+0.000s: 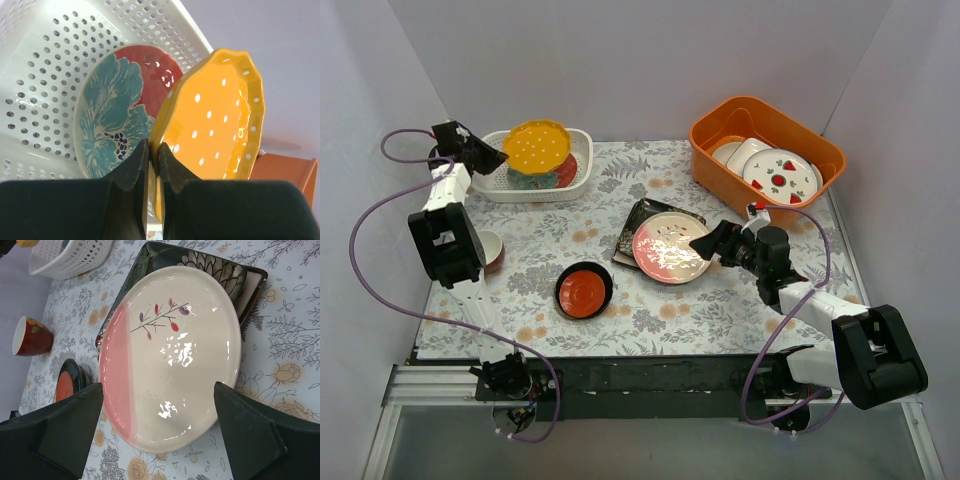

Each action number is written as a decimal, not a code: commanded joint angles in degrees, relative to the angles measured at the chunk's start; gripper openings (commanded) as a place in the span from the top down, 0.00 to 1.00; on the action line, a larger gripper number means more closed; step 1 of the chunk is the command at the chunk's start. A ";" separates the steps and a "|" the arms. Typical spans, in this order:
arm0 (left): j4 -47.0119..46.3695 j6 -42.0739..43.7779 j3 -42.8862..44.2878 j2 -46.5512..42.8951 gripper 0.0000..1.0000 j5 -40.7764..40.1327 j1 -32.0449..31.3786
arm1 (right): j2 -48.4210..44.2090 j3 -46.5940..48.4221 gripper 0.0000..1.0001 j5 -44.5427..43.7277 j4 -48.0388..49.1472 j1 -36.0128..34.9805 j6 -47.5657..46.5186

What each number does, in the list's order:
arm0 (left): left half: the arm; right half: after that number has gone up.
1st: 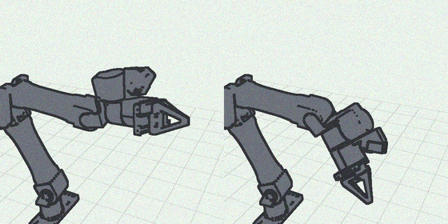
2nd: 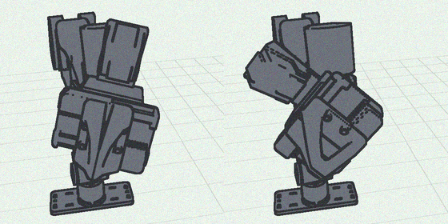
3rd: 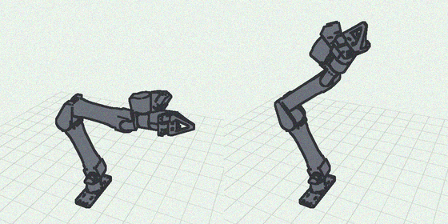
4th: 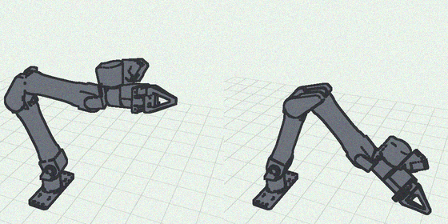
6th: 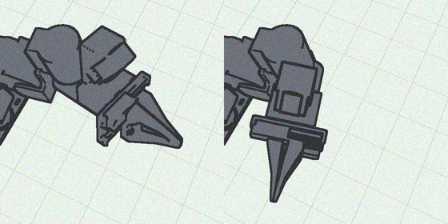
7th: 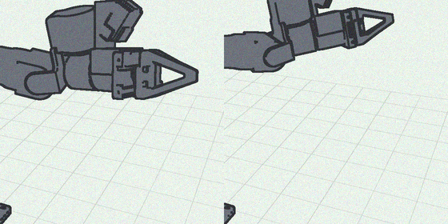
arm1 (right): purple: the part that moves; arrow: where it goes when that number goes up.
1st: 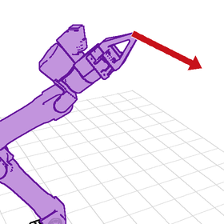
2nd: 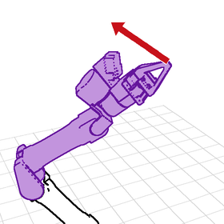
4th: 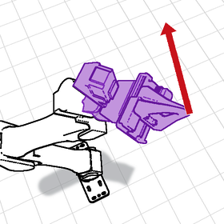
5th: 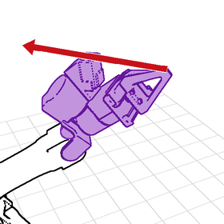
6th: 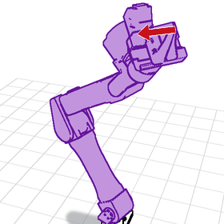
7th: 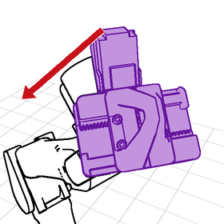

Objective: Place the plates into the plastic bin on the countertop
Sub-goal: Place the plate in the plastic bin.

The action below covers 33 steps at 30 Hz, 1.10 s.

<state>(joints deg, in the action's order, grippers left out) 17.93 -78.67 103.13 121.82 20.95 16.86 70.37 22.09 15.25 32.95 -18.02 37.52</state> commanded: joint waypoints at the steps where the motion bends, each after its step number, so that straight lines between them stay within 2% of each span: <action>1: -4.40 -2.45 3.74 -0.18 1.00 2.34 0.36 | 1.26 2.70 0.02 1.36 2.47 -0.09 0.19; 21: -3.78 -1.13 5.68 6.32 0.99 3.75 0.28 | 0.56 2.08 0.02 1.10 2.65 -0.17 0.28; 26: -2.82 -0.96 6.55 6.94 0.96 4.01 0.36 | 0.38 2.08 0.02 0.93 2.56 -0.17 0.19; 27: -2.38 -0.78 6.90 7.29 0.92 4.10 0.28 | 0.47 2.08 0.02 0.84 2.56 -0.17 0.19; 33: -0.09 -0.16 8.93 8.52 0.84 4.36 0.28 | -0.14 1.73 0.02 0.49 2.30 -0.17 0.10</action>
<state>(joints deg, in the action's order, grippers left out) 19.73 -77.58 108.09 132.35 21.02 16.93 71.72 22.72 16.58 33.17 -18.02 37.76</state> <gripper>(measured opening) 0.149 0.982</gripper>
